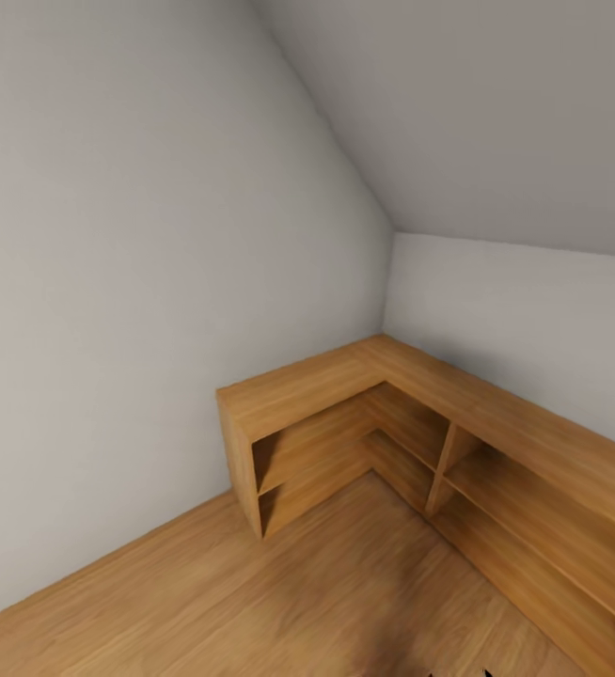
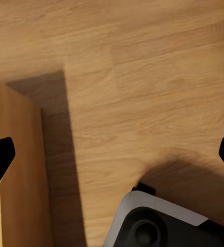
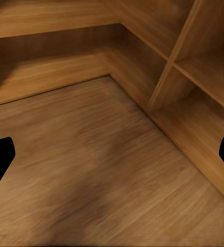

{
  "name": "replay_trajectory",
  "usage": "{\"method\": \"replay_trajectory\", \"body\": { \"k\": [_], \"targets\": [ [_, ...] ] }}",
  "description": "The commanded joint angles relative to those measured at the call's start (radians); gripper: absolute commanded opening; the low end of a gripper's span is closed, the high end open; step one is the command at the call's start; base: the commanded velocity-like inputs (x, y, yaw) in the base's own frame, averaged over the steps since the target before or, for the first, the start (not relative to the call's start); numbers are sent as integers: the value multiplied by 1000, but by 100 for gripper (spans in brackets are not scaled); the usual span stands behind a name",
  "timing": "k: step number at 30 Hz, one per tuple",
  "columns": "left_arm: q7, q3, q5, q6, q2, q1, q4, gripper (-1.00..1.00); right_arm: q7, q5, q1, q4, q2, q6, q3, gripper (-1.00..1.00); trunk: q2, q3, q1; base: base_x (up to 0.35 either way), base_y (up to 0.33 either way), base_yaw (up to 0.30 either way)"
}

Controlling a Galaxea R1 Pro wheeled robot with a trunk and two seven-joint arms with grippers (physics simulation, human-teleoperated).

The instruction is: In the bedroom, organize the workspace by keeping the computer under the desk, ensuring the monitor is on the desk, placing the keyboard on the desk next to the monitor, placing the mouse on the desk next to the keyboard, moving the folder from the swivel chair onto the desk next to the mouse, stacking the notebook on top of the folder with the pen on top of the notebook, and positioning the swivel chair next to the desk.

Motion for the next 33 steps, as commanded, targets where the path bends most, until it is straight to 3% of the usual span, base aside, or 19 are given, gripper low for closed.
{"method": "replay_trajectory", "body": {
  "k": [1, 33],
  "targets": [
    [0, -1, 7, -1, 0, 0, -2, 100, -10, 0, 0, -2, 0, 1, 8, 100, -2, -2, 1, 1, 0, -300],
    [0, -1, 7, -1, 0, 0, -1, 100, -10, 0, 0, 1, -2, 2, 9, 100, -2, -2, 1, 20, 13, -300]
  ]
}}
